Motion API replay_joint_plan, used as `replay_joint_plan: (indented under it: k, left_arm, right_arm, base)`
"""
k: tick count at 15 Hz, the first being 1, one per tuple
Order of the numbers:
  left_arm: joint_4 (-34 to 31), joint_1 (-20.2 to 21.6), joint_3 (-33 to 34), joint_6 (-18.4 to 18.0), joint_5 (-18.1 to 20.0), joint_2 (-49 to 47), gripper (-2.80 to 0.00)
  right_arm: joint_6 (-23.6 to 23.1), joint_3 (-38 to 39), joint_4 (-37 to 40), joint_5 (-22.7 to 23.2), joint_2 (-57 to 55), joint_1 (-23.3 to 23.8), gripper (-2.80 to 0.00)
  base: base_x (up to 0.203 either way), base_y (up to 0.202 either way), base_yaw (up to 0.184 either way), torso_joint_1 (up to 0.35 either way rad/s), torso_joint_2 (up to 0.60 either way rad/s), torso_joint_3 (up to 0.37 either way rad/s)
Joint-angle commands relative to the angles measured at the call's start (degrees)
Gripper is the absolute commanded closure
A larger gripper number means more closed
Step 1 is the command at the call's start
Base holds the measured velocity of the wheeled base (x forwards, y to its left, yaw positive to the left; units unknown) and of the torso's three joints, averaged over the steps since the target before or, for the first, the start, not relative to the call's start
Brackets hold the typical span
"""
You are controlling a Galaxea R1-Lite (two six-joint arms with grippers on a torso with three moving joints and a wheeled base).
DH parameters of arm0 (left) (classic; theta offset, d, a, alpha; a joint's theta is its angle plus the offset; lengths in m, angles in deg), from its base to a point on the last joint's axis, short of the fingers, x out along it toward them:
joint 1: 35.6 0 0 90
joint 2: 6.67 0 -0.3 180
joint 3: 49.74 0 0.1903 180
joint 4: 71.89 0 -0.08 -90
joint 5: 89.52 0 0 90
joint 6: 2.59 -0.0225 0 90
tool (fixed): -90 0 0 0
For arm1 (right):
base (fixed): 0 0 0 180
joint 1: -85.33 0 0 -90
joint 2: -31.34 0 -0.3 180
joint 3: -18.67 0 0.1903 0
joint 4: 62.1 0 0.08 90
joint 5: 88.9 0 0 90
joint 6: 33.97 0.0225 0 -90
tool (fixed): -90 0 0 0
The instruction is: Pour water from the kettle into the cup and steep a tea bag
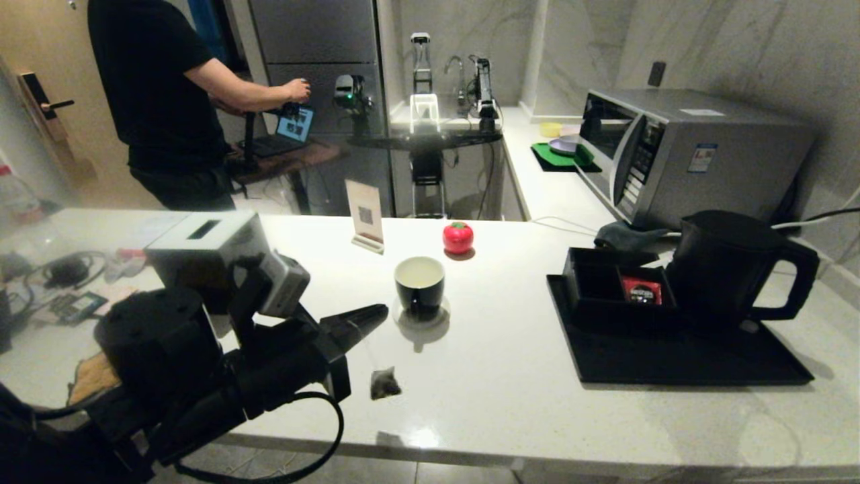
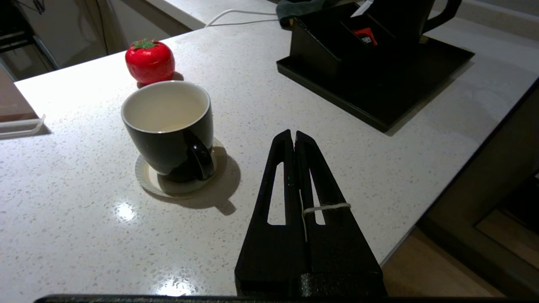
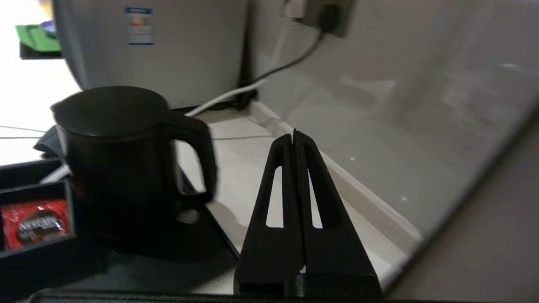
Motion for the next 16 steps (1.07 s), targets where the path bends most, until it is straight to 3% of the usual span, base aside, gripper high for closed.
replay_joint_plan:
  k: [1, 7, 11, 16]
  left_arm:
    - [0.48, 0.01, 0.0, 0.09, 0.11, -0.17, 0.0]
    - [0.48, 0.27, 0.14, 0.02, -0.16, -0.17, 0.0]
    - [0.57, 0.19, 0.71, -0.15, -0.07, -0.61, 0.0]
    - [0.57, 0.19, 0.8, -0.06, -0.07, -0.34, 0.0]
  right_arm:
    - [0.03, 3.88, -0.1, 0.01, 7.37, 1.1, 0.0]
    - [0.91, 12.65, 4.92, 12.43, 18.46, 1.19, 0.0]
    - [2.98, 12.85, 18.95, 21.15, 30.4, 0.9, 0.0]
    - [3.82, 12.18, 45.22, 33.69, 49.22, -2.68, 0.0]
  base:
    - [0.0, 0.0, 0.0, 0.0, 0.0, 0.0]
    - [0.0, 0.0, 0.0, 0.0, 0.0, 0.0]
    - [0.0, 0.0, 0.0, 0.0, 0.0, 0.0]
    - [0.0, 0.0, 0.0, 0.0, 0.0, 0.0]
